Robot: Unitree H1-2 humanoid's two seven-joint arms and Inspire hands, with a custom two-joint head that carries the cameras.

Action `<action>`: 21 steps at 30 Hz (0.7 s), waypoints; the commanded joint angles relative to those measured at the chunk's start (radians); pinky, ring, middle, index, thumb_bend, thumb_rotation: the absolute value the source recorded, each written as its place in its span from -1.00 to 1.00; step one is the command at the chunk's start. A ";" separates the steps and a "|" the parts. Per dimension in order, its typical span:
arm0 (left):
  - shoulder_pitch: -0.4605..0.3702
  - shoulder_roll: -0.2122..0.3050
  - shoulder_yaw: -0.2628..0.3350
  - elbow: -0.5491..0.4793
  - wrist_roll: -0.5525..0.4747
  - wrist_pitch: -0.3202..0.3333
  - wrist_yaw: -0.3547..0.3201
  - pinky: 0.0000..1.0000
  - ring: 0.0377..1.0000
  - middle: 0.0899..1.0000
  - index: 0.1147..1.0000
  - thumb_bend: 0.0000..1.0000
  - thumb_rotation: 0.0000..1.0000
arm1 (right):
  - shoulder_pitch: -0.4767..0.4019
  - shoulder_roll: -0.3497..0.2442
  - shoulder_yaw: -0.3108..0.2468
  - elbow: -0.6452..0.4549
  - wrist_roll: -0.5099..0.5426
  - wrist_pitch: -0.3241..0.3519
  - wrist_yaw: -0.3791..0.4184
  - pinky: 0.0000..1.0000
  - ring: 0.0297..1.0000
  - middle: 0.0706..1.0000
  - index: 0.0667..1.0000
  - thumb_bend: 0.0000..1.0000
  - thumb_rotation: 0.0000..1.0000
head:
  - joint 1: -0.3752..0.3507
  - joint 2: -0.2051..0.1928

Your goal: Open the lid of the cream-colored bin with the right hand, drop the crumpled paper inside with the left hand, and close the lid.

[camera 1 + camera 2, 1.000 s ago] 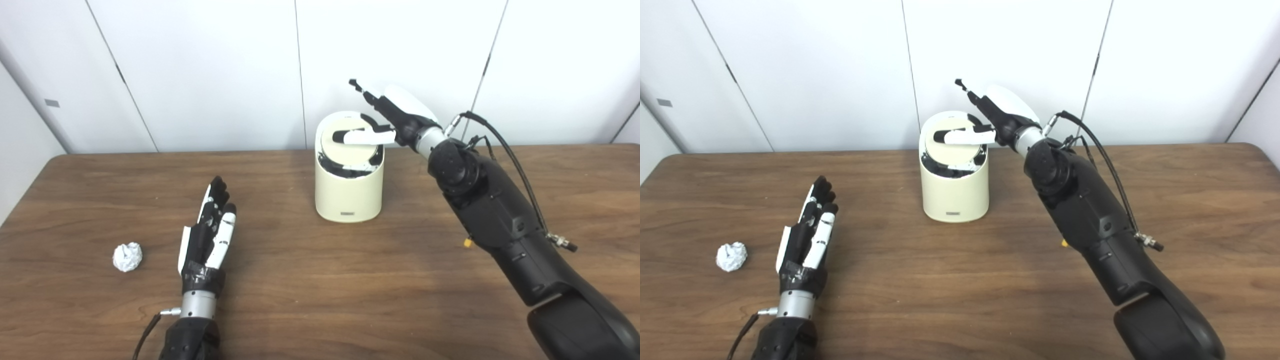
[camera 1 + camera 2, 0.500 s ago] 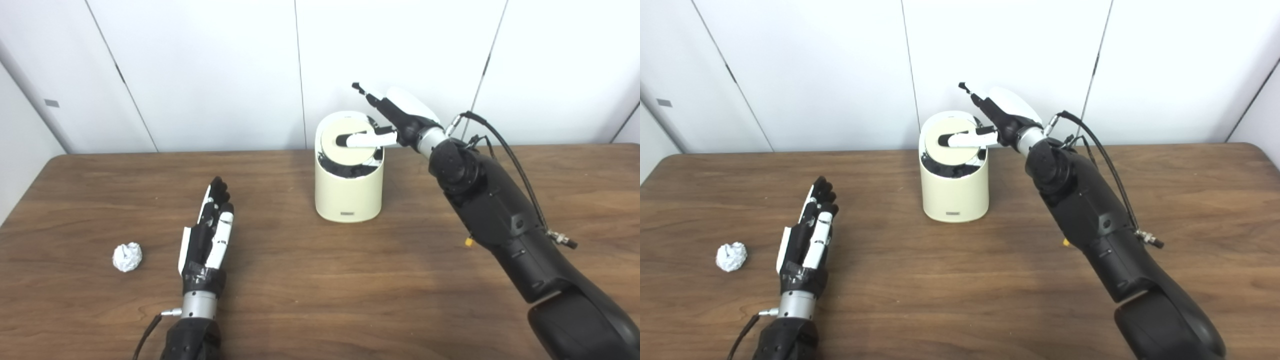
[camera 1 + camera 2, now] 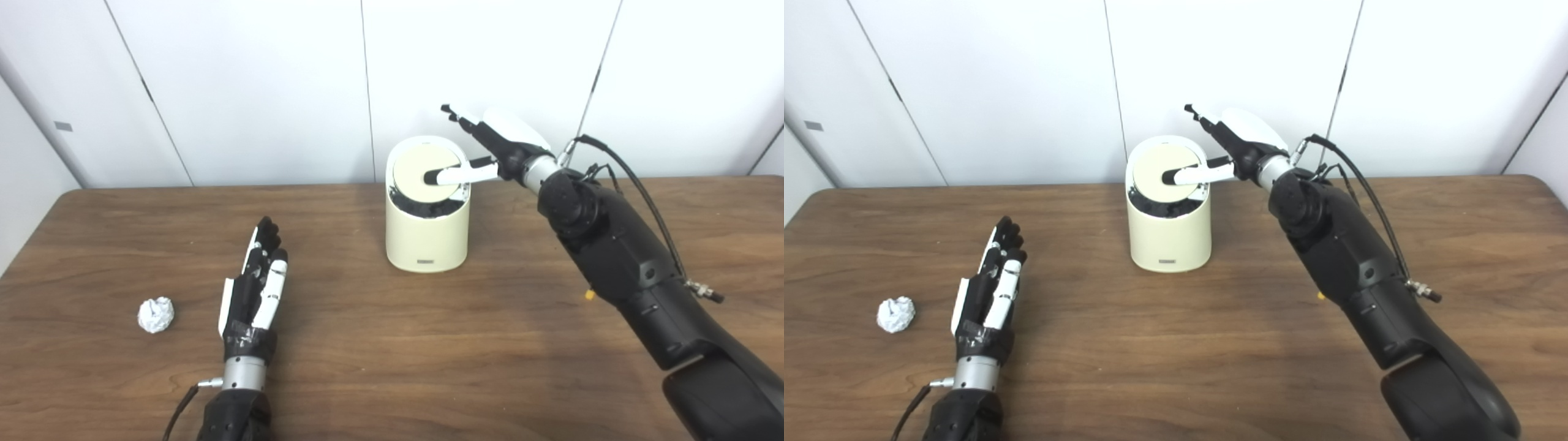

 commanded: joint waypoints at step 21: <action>0.059 -0.028 -0.021 0.033 -0.010 0.017 -0.007 1.00 1.00 0.97 1.00 -0.38 0.08 | -0.036 -0.005 0.013 -0.031 -0.018 -0.033 0.021 0.93 0.90 0.90 0.94 0.52 0.37 | 0.002 0.019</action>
